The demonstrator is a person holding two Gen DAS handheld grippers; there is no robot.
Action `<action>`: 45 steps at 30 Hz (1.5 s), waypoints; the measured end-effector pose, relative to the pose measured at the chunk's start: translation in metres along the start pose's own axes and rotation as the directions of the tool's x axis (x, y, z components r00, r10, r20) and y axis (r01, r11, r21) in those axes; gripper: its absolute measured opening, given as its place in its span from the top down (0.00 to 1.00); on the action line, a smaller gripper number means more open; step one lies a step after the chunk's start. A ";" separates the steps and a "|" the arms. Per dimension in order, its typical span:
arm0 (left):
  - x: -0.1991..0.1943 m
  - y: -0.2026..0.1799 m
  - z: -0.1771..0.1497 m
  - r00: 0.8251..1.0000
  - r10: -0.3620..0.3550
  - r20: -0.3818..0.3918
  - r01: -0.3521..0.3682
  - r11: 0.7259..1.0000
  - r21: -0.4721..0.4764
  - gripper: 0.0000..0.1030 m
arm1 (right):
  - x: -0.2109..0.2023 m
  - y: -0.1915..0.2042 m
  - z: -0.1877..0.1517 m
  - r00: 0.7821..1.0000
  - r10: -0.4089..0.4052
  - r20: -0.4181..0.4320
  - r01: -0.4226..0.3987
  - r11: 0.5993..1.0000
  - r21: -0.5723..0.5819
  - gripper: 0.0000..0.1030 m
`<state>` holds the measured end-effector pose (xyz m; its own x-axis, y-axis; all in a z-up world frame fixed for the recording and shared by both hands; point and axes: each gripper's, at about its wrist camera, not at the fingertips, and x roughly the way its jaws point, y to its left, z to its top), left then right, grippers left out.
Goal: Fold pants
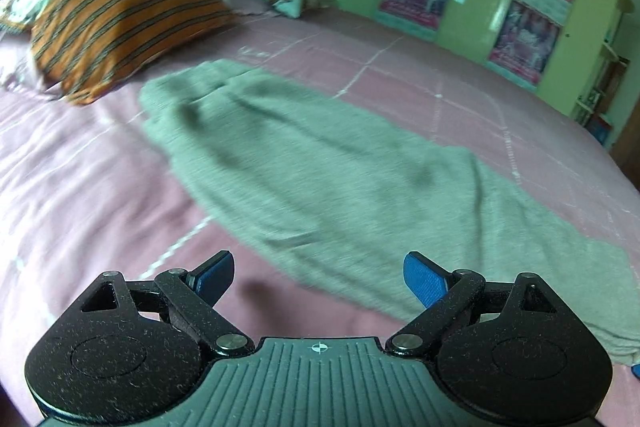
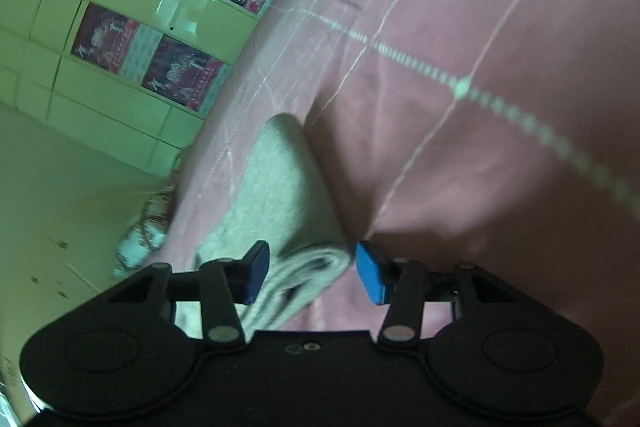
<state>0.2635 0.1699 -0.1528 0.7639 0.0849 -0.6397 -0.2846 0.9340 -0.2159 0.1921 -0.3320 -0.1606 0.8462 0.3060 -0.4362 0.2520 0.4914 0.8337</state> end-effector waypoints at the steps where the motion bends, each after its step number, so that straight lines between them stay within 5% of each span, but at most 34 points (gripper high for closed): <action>1: 0.002 0.005 -0.001 1.000 0.007 -0.007 -0.007 1.000 -0.010 0.11 | 0.007 0.006 -0.005 1.000 -0.012 0.008 0.012 1.000 -0.003 0.53; 5: 0.002 0.011 -0.003 1.000 -0.006 -0.003 0.006 1.000 -0.024 0.11 | 0.023 0.016 -0.012 0.998 -0.047 0.029 0.048 0.998 -0.032 0.47; 10: 0.004 0.003 0.004 1.000 -0.012 0.025 0.011 1.000 0.010 0.11 | 0.015 0.018 -0.018 0.999 -0.032 0.041 0.033 0.999 -0.021 0.52; 19: 0.032 0.081 0.026 0.999 0.019 0.044 -0.011 0.984 -0.176 0.11 | 0.008 0.006 -0.014 0.998 -0.046 0.036 0.044 0.997 0.059 0.58; 23: 0.069 0.125 0.050 0.994 -0.105 0.018 0.106 0.957 -0.271 0.11 | 0.006 0.016 -0.017 0.998 -0.058 0.035 0.058 0.998 0.007 0.54; 30: 0.120 0.160 0.078 0.961 -0.269 0.070 0.276 0.894 -0.354 0.12 | 0.011 0.049 -0.029 0.988 -0.129 0.088 0.142 0.978 -0.154 0.52; 31: 0.123 0.160 0.078 0.957 -0.278 0.077 0.287 0.889 -0.356 0.22 | 0.012 0.054 -0.032 0.984 -0.146 0.105 0.163 0.971 -0.177 0.52; 33: 0.128 0.162 0.077 0.958 -0.279 0.064 0.283 0.891 -0.354 0.61 | 0.017 0.074 -0.041 0.965 -0.215 0.152 0.251 0.926 -0.283 0.52; 35: 0.128 0.168 0.071 0.945 -0.310 0.107 0.327 0.865 -0.380 0.63 | 0.020 0.098 -0.057 0.934 -0.257 0.248 0.341 0.849 -0.404 0.51; 38: 0.129 0.170 0.066 0.939 -0.324 0.119 0.345 0.863 -0.368 0.64 | 0.022 0.128 -0.085 0.900 -0.259 0.351 0.411 0.773 -0.484 0.43; 40: 0.132 0.171 0.067 0.936 -0.332 0.117 0.351 0.865 -0.358 0.64 | 0.029 0.142 -0.101 0.921 -0.220 0.321 0.369 0.754 -0.543 0.43; 41: 0.134 0.172 0.068 0.934 -0.336 0.116 0.355 0.863 -0.359 0.63 | 0.039 0.152 -0.111 0.940 -0.198 0.277 0.331 0.722 -0.608 0.44; 45: 0.137 0.178 0.068 0.929 -0.351 0.117 0.369 0.856 -0.362 0.63 | 0.077 0.184 -0.153 0.958 -0.185 0.220 0.287 0.577 -0.765 0.38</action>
<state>0.3569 0.3711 -0.2284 0.8772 -0.2086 -0.4324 -0.1712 0.7056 -0.6876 0.2318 -0.0926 -0.0925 0.8675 0.0226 -0.4970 0.0295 0.9949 0.0968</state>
